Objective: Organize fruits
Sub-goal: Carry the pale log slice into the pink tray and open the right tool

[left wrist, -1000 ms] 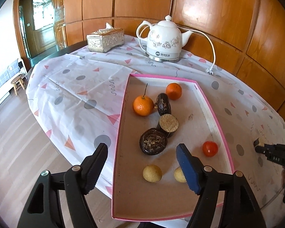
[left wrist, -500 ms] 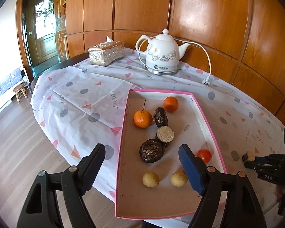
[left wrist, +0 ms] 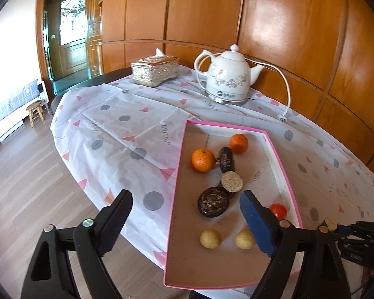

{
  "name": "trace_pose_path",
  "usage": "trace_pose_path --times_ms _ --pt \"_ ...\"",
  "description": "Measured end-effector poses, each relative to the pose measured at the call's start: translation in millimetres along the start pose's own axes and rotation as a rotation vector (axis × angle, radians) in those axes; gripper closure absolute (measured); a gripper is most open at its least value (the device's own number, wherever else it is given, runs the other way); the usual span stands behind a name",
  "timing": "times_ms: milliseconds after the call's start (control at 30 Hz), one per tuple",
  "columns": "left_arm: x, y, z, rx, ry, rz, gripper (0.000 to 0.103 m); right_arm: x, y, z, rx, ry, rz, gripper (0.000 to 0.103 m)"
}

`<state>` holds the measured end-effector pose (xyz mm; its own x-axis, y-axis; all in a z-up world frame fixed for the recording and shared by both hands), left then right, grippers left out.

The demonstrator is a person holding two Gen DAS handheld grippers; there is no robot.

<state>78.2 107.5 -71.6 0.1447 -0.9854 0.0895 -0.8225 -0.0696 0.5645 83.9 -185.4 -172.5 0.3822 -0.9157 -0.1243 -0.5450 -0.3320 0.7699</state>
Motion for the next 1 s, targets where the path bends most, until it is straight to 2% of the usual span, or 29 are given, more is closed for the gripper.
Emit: trace_pose_path --times_ms 200,467,700,1000 --pt "-4 0 -2 0.008 0.005 -0.010 0.014 -22 15 -21 0.047 0.022 -0.048 0.074" --pt "-7 1 -5 0.024 0.009 -0.017 0.012 -73 20 -61 0.099 0.110 -0.114 0.074" --pt "-14 -3 -3 0.012 0.022 -0.025 0.012 -101 -8 -95 0.096 0.144 -0.129 0.074" --pt "-22 -13 4 -0.019 0.037 -0.041 0.012 -118 -61 -103 0.024 0.187 -0.088 0.074"
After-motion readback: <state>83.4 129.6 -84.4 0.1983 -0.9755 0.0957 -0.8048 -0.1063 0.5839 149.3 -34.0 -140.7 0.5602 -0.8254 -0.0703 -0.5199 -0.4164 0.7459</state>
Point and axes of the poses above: each gripper's, at about its wrist camera, not at the fingertips, and y roughly against the way its jaws point, x to its right, z to its underside, the point moved 8 cm from there along -y, roughly the way its jaws point, and after that the axes turned 9 degrees about x, right-handed, at the moved point
